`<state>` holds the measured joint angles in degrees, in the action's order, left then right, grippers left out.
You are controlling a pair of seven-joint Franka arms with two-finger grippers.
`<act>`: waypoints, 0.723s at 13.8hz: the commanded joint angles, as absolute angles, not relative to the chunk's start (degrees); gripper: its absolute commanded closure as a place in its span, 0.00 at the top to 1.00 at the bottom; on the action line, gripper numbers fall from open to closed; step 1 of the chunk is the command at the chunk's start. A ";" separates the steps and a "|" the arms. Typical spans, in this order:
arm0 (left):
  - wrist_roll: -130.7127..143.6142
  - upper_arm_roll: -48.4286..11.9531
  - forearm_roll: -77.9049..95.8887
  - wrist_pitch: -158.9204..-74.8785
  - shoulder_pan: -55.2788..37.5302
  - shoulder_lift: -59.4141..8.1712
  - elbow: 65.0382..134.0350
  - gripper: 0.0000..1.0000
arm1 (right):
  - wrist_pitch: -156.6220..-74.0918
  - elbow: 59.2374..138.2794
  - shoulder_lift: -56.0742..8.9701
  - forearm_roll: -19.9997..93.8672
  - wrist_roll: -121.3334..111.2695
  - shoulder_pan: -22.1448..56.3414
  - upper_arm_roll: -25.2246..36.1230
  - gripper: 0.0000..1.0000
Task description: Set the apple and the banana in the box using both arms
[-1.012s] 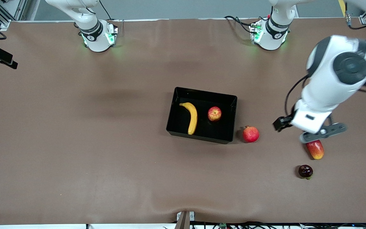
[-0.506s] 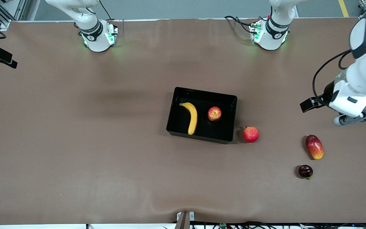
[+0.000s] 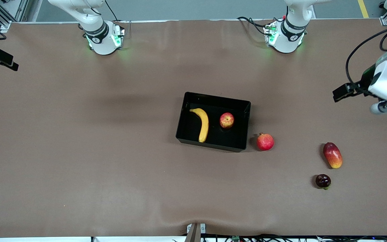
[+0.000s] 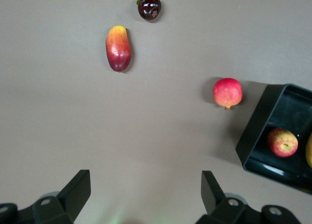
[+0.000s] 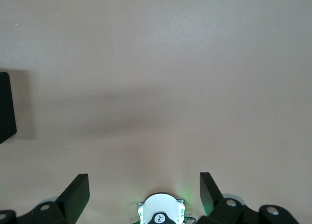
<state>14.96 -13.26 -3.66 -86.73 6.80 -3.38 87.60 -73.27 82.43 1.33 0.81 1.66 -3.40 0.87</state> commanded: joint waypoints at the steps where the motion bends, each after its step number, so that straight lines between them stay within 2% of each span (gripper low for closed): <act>1: 12.22 -8.36 -0.45 -86.05 3.44 2.00 91.57 1.00 | -72.60 82.27 2.11 -0.18 2.20 -3.08 0.70 1.00; 6: 12.30 -7.82 -0.35 -85.87 0.62 5.88 94.22 1.00 | -72.60 82.27 2.11 0.00 2.20 -3.08 0.79 1.00; 10: 9.60 -7.91 -0.09 -84.81 1.58 5.19 93.34 1.00 | -72.60 82.27 2.11 0.35 2.20 -2.99 0.70 1.00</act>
